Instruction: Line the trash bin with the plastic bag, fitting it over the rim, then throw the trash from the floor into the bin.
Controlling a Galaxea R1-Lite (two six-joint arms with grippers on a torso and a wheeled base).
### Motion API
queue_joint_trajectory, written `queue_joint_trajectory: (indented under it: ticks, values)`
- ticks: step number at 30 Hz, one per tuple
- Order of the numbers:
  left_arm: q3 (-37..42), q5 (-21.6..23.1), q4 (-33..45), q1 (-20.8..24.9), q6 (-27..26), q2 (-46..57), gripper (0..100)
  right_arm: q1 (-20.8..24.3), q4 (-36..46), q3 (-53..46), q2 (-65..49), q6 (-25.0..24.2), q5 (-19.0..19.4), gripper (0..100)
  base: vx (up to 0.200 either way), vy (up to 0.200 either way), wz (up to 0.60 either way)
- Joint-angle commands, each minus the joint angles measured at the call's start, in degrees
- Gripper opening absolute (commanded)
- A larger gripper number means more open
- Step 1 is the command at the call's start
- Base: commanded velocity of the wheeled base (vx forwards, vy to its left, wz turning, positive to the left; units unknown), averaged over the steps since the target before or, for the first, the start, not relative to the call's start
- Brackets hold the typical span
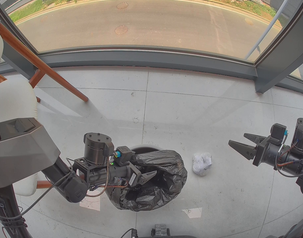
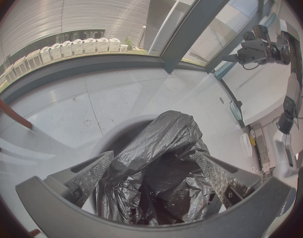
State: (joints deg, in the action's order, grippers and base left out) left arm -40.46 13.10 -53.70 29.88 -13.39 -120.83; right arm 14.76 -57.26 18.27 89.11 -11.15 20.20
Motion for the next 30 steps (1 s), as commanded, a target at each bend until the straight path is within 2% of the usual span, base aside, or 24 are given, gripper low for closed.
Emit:
queue_joint_trajectory:
  ticks: [1, 8, 23, 24, 30]
  values:
    - [-0.8, -0.5, -0.1, 0.0, -2.0, -1.3, 100, 0.0, 0.0, 0.0, 0.2, 0.0, 0.1, 100, 0.0, 0.0, 0.0]
    - [-2.5, -1.2, -0.3, 0.0, -4.5, -3.2, 100, 0.0, 0.0, 0.0, 0.0, 0.0, 0.0, 100, 0.0, 0.0, 0.0]
    - [-7.3, -3.0, -0.5, -0.3, -2.7, -9.5, 100, -0.3, 0.0, -0.3, -1.0, -0.2, -0.1, 100, 0.0, 0.0, 0.0]
    - [-7.4, -3.0, -0.5, -0.3, -2.6, -9.6, 0, -0.3, 0.0, -0.3, -1.0, -0.2, -0.2, 100, 0.0, 0.0, 0.0]
    - [-7.4, -3.1, -0.5, -0.3, -2.4, -9.2, 0, -0.3, 0.0, -1.3, -1.1, -0.2, -0.2, 100, 0.0, 0.0, 0.0]
